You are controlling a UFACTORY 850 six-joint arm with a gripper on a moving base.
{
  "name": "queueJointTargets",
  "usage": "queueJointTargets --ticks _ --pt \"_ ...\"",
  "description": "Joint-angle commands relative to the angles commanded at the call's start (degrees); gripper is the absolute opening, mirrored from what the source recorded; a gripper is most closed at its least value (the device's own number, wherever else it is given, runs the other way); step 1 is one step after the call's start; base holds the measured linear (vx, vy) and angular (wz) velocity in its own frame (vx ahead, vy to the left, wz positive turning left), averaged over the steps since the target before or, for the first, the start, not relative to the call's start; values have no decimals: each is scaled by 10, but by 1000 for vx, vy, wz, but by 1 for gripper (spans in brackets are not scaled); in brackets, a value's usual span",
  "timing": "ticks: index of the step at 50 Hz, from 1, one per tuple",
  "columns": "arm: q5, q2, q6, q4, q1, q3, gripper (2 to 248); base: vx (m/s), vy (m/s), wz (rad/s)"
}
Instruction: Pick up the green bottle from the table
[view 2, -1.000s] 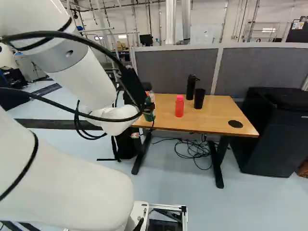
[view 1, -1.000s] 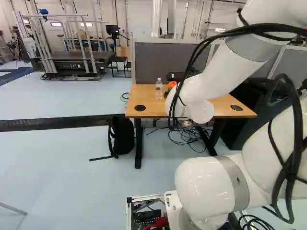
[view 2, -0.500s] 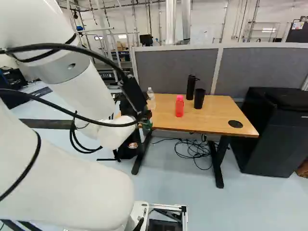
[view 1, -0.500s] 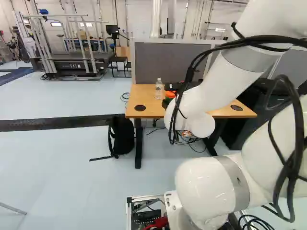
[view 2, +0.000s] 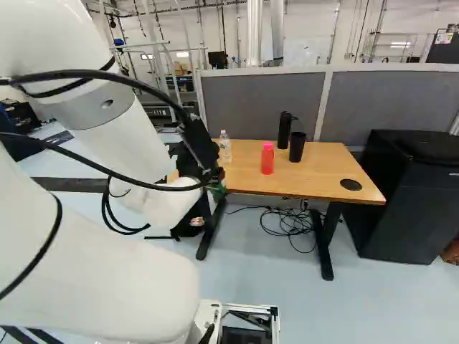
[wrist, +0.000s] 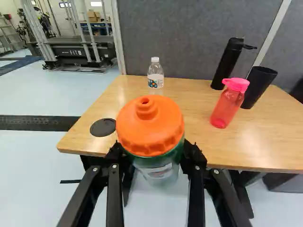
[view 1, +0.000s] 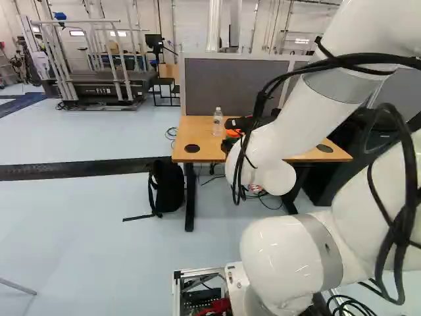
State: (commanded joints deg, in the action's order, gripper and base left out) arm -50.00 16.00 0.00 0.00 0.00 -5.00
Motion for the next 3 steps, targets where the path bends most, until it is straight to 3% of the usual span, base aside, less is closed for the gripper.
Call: queueJointTargets --ticks 3 --pt "0 0 0 0 0 0 122 0 0 0"
